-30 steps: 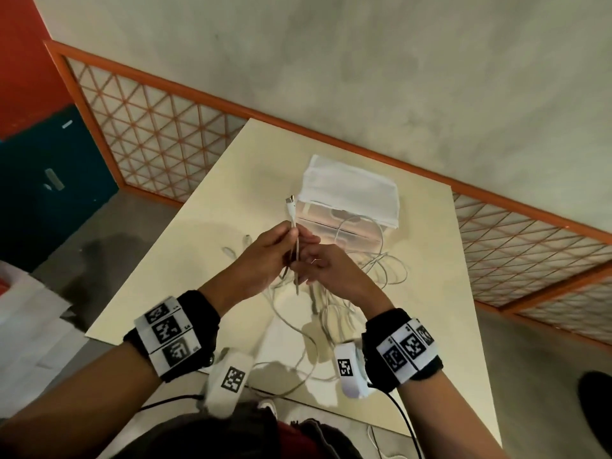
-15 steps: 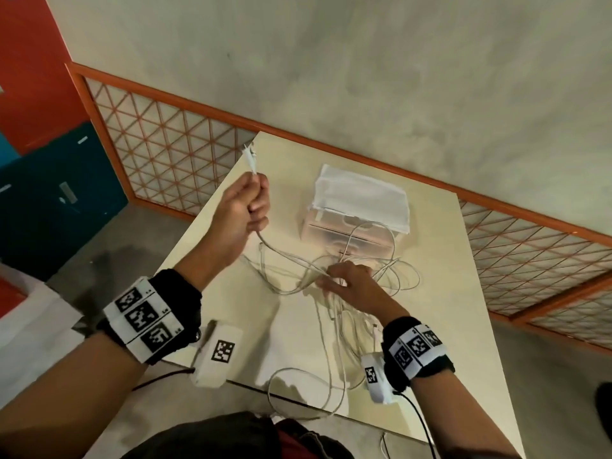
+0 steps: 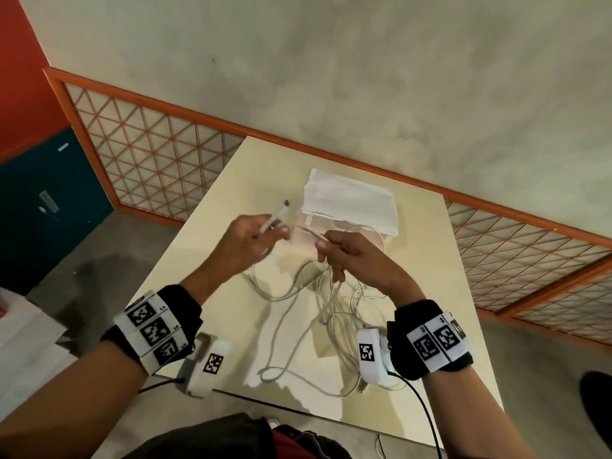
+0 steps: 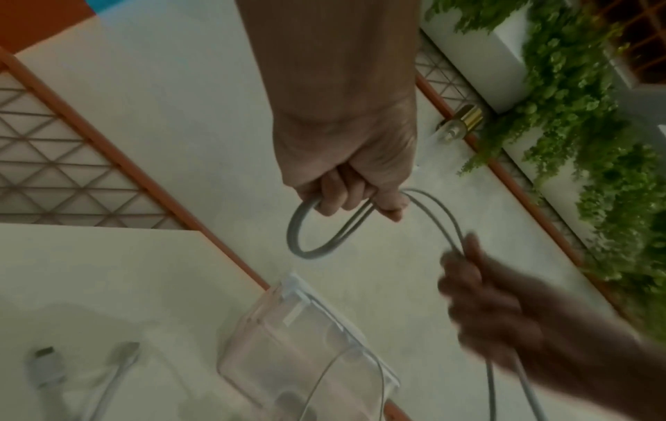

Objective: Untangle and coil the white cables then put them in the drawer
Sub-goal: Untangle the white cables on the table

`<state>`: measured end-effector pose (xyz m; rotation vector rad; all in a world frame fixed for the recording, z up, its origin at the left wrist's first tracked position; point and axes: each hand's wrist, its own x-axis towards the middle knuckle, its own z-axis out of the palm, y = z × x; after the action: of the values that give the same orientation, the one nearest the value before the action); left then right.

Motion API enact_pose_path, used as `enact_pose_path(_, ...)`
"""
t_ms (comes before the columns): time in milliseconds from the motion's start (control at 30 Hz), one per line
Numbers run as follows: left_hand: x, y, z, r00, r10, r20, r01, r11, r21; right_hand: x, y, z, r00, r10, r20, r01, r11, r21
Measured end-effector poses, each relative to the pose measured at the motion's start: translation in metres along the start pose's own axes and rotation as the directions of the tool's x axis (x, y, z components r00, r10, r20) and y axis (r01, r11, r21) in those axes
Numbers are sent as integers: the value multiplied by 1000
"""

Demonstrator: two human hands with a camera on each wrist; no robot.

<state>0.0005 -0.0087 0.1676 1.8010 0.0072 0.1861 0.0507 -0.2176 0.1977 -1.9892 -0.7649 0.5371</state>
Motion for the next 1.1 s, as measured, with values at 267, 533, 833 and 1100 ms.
enact_pose_path(267, 24, -40, -47, 910, -99, -403, 127, 991, 43, -40, 71, -13, 951, 259, -167, -259, 966, 18)
enact_pose_path(533, 6, -39, 2, 974, -123, -192, 133, 990, 40, -26, 52, -23, 939, 96, -330, -243, 863, -443)
enact_pose_path(833, -6, -6, 74, 955, -10, 295, 24, 999, -42, -16, 9, -13, 964, -170, -206, 73, 909, -410)
enact_pose_path(1100, 8, 14, 51, 965, 118, -234, -166, 966, -200, -59, 74, -42, 974, 113, -195, -110, 994, 28)
